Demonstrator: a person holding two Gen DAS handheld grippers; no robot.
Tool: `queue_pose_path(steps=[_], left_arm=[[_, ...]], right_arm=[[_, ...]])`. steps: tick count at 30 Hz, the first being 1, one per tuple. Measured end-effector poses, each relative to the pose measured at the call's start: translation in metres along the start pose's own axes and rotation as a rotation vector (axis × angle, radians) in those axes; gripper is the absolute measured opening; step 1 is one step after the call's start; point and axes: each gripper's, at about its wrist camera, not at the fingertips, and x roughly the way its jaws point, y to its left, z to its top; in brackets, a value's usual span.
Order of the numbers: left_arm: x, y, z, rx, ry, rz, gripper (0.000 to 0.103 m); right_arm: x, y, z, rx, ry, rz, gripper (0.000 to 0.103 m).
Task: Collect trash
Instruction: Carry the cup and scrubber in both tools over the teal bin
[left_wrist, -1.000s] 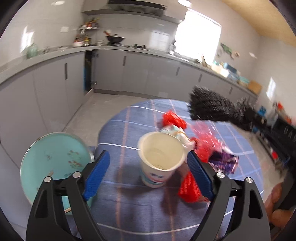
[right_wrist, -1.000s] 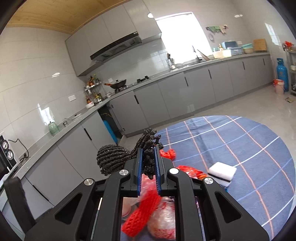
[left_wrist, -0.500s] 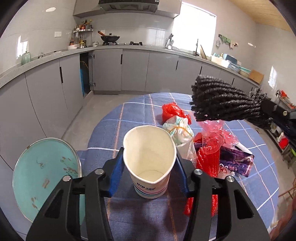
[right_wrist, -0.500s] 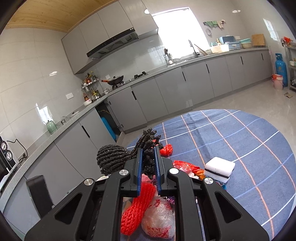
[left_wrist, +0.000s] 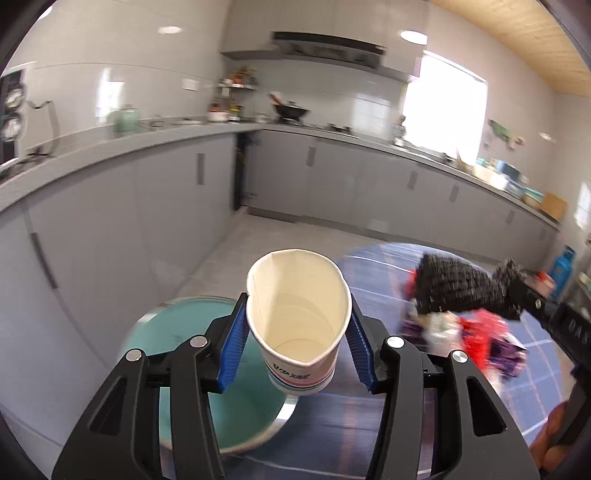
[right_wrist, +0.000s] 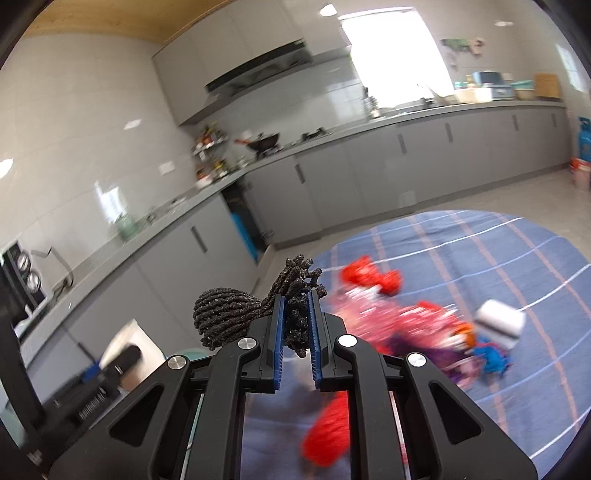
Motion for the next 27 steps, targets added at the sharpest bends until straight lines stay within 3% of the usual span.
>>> queue_pose_path(steps=[4,14,27], left_arm=[[-0.006,0.034,-0.003,-0.044,0.004,0.066,0.050],[0.003,0.082,-0.020,-0.113,0.072,0.139,0.050],[0.029,0.117,-0.043,-0.160,0.157,0.177,0.050]], right_arm=[[0.020,0.033,-0.017,-0.043,0.068,0.060,0.013],[0.072,0.097,-0.063,-0.134,0.233,0.140,0.013],[0.113,0.125,-0.099,-0.192,0.363,0.154,0.014]])
